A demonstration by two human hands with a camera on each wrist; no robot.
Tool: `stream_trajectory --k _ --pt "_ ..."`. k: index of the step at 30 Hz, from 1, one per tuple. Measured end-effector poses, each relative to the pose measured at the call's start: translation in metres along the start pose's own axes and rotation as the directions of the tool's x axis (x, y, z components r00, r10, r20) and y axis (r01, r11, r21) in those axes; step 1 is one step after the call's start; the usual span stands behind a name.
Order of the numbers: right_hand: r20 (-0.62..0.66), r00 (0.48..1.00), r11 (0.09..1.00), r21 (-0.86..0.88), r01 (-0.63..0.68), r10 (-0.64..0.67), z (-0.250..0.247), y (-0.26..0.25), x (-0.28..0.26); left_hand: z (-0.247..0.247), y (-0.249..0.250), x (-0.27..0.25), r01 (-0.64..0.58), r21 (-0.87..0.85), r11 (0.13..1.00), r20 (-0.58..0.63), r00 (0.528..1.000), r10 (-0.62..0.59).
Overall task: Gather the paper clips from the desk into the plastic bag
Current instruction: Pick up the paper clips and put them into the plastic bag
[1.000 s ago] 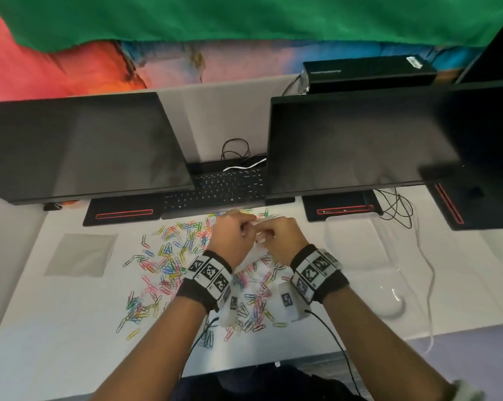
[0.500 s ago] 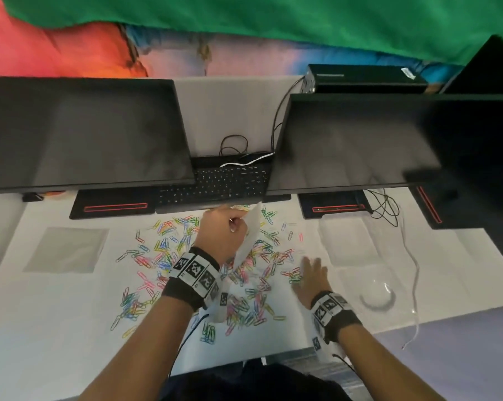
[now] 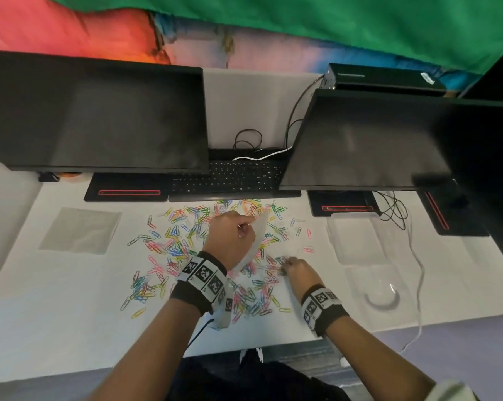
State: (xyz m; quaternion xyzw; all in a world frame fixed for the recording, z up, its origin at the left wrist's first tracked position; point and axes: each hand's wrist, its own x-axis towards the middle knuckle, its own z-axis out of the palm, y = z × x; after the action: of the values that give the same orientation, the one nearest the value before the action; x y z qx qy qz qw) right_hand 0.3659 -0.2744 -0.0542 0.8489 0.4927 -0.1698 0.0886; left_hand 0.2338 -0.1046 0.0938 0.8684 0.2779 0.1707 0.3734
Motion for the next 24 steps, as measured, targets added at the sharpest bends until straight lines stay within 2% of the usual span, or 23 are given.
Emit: stream_trajectory --k 3,5,6,7,8,9,11,12,13,14,16,18,21,24 --pt "-0.067 0.995 0.984 0.168 -0.066 0.079 -0.011 0.013 -0.002 0.007 0.002 -0.008 0.004 -0.002 1.000 0.010 1.000 -0.004" --pt "-0.105 0.968 0.899 0.404 -0.168 0.228 -0.019 0.021 -0.004 0.011 0.002 -0.010 0.013 0.004 1.000 0.041 0.999 -0.013" --pt "-0.115 0.945 0.821 0.534 -0.200 0.305 -0.023 0.025 -0.006 0.012 0.002 -0.010 0.021 0.005 1.000 0.059 0.998 -0.021" --pt "-0.091 0.921 0.711 0.665 -0.227 0.379 -0.026 0.029 -0.008 0.013 0.002 -0.011 0.027 0.006 1.000 0.075 0.997 -0.028" --pt "-0.021 0.897 0.554 0.792 -0.255 0.442 -0.030 0.033 -0.010 0.014 0.002 -0.011 0.030 0.006 1.000 0.085 0.996 -0.030" --pt "0.081 0.881 0.350 0.898 -0.267 0.465 -0.035 0.036 -0.014 0.016 0.002 -0.011 0.029 0.008 1.000 0.092 0.995 -0.030" --pt "0.237 0.897 -0.107 0.971 -0.212 0.374 -0.051 0.036 -0.020 0.019 0.002 -0.011 0.030 0.015 0.999 0.100 0.994 -0.032" --pt "0.255 0.915 -0.281 0.945 -0.167 0.313 -0.061 0.034 -0.024 0.020 0.002 -0.010 0.033 0.018 0.999 0.102 0.994 -0.035" --pt "0.247 0.931 -0.390 0.912 -0.129 0.269 -0.071 0.033 -0.026 0.022 0.002 -0.009 0.035 0.021 0.999 0.105 0.994 -0.037" --pt "0.223 0.948 -0.457 0.884 -0.099 0.227 -0.081 0.031 -0.028 0.024 0.002 -0.008 0.040 0.028 0.999 0.112 0.993 -0.043" --pt "0.169 0.973 -0.528 0.847 -0.060 0.160 -0.097 0.025 -0.032 0.027 0.003 -0.005 0.048 0.037 0.998 0.128 0.990 -0.052" --pt "0.121 0.986 -0.537 0.843 -0.039 0.117 -0.108 0.016 -0.035 0.031 0.005 -0.002 0.037 0.034 0.999 0.127 0.991 -0.041" --pt "0.078 0.993 -0.479 0.877 -0.024 0.093 -0.119 0.002 -0.031 0.036 0.009 0.001 -0.005 0.018 1.000 0.108 0.994 0.003" --pt "0.062 0.984 -0.373 0.928 0.005 0.167 -0.120 -0.013 -0.024 0.043 0.013 -0.001 -0.048 0.002 0.999 0.102 0.994 0.047"
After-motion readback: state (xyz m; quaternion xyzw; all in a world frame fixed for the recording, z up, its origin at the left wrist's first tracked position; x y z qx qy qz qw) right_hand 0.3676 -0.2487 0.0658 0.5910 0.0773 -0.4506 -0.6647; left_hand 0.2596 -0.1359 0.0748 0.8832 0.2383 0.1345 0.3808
